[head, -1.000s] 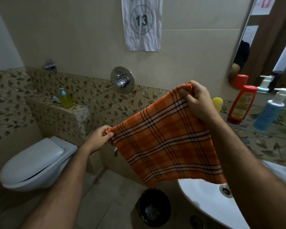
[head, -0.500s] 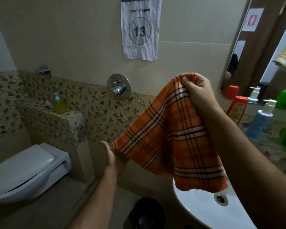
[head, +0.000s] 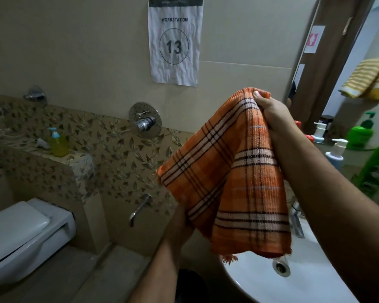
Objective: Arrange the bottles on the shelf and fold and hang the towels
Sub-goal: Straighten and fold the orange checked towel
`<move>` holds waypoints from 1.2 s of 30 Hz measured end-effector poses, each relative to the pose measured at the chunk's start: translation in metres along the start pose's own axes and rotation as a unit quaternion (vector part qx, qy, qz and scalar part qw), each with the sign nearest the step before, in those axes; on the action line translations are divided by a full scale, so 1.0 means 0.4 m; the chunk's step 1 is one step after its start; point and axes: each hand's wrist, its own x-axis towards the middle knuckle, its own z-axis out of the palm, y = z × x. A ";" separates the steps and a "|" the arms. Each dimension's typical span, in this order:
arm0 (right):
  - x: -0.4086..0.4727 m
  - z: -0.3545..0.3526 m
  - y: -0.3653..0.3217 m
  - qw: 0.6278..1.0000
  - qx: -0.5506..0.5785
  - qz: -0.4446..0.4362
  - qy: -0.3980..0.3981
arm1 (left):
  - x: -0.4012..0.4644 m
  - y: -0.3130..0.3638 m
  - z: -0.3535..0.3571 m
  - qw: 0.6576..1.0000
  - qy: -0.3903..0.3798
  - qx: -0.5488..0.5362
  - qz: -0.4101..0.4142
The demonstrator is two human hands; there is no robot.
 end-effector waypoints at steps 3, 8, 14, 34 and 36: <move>0.022 -0.037 0.012 1.000 0.006 0.009 0.021 | 0.013 0.029 0.009 0.997 0.033 0.060 -0.036; 0.059 -0.144 0.041 0.999 -0.020 0.022 0.015 | 0.018 0.145 -0.004 0.993 0.099 0.061 -0.025; 0.079 -0.247 0.112 0.995 -0.076 0.059 -0.009 | 0.001 0.348 0.006 0.968 0.126 0.205 0.076; 0.027 -0.241 0.502 0.916 0.158 0.344 -0.136 | -0.048 0.404 -0.043 0.946 0.288 0.145 -0.031; 0.017 -0.247 0.516 0.925 0.092 0.336 -0.150 | -0.055 0.403 -0.061 0.938 0.308 0.157 -0.021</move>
